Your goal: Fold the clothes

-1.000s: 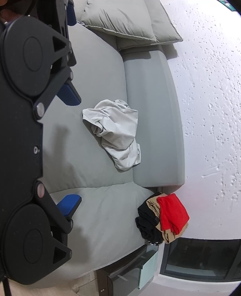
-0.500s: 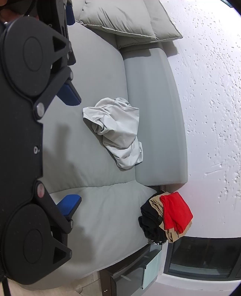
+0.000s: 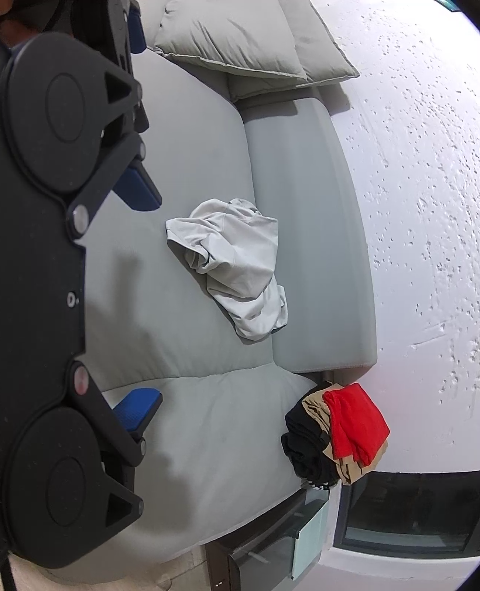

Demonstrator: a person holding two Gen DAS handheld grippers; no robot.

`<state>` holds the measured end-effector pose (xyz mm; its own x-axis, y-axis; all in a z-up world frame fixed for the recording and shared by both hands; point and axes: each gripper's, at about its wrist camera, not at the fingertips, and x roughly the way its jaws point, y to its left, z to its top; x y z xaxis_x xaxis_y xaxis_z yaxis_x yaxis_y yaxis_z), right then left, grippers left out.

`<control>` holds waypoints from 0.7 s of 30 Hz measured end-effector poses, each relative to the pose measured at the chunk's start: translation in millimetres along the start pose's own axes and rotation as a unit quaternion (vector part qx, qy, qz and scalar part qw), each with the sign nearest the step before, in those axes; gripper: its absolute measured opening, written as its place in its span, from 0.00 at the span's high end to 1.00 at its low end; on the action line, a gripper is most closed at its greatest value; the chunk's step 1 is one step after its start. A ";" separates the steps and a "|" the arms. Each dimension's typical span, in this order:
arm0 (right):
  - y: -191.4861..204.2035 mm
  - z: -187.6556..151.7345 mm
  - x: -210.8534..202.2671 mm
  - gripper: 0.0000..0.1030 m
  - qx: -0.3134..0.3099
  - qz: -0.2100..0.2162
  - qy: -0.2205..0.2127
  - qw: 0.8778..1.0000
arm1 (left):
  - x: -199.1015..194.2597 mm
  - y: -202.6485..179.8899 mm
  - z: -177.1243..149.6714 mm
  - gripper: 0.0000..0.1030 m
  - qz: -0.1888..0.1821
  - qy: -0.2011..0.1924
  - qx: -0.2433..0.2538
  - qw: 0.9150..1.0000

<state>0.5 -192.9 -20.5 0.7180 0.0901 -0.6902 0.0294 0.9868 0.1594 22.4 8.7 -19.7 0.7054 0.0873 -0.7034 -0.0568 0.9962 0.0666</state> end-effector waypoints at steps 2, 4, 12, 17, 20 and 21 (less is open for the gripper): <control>-0.8 -0.1 0.3 0.00 0.002 0.002 0.000 1.000 | -0.5 0.0 -0.4 0.01 0.000 -0.001 0.001 1.000; -1.6 -0.6 0.5 0.00 0.004 0.003 0.000 1.000 | -0.7 -0.6 -0.5 0.01 0.000 -0.001 0.002 1.000; -3.4 -1.9 2.7 0.00 0.010 0.008 0.006 1.000 | 0.8 -1.0 -0.7 0.01 0.002 0.002 0.002 1.000; -3.6 -3.6 4.1 0.00 0.013 0.007 0.007 1.000 | 2.7 -1.6 -1.6 0.01 0.002 0.006 0.003 1.000; -4.1 -3.2 5.4 0.00 0.016 0.008 0.009 1.000 | 5.0 -1.6 -1.0 0.01 0.002 0.009 0.005 1.000; -4.4 -3.2 6.2 0.00 0.017 0.009 0.010 1.000 | 6.1 -1.6 -1.1 0.01 0.001 0.010 0.005 1.000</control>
<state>2.7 -196.3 -27.7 0.7047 0.1100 -0.7010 0.0411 0.9799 0.1951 26.0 7.7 -24.9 0.6908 0.0898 -0.7174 -0.0517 0.9959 0.0748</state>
